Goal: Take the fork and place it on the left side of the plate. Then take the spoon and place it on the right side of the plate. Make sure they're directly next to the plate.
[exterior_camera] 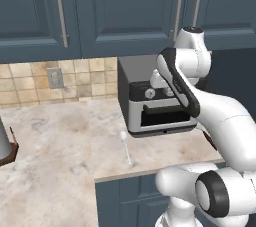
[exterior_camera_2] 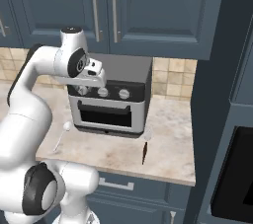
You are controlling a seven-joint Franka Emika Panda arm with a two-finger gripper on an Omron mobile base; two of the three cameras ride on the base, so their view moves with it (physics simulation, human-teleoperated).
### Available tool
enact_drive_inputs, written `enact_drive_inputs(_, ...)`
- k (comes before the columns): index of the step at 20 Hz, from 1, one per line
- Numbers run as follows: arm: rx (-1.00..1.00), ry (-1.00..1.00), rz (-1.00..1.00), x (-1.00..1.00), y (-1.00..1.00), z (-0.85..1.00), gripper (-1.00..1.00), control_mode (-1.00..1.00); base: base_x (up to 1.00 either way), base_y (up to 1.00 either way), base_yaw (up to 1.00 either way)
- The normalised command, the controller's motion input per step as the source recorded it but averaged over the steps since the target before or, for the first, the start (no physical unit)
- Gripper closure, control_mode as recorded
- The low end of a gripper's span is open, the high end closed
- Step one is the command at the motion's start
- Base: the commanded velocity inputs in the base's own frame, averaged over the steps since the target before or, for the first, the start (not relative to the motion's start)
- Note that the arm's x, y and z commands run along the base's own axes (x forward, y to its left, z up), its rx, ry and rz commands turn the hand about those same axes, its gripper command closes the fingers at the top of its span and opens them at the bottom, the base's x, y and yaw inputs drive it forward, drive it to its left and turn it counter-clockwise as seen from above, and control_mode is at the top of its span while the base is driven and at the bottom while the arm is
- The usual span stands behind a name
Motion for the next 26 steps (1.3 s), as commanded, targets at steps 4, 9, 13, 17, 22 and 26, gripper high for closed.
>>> enact_drive_inputs(4,-0.01,0.01,0.00,-0.11,0.02,-0.16,-1.00,-1.00,0.00,0.00,0.00)
enact_drive_inputs(9,0.01,-0.06,0.00,-0.57,-0.35,-0.62,-1.00,-1.00,0.00,0.00,0.00)
enact_drive_inputs(13,0.06,-0.02,0.00,-0.71,-0.83,-0.61,-1.00,-1.00,0.00,0.00,0.00)
enact_drive_inputs(17,0.06,0.00,0.00,-0.38,-0.95,-0.64,-1.00,-1.00,0.00,0.00,0.00)
enact_drive_inputs(22,0.01,0.01,0.00,-0.06,-0.73,-0.63,-1.00,-1.00,0.00,0.00,0.00)
enact_drive_inputs(26,0.00,0.00,0.00,0.21,-0.62,-0.46,-1.00,-1.00,0.00,0.00,0.00)
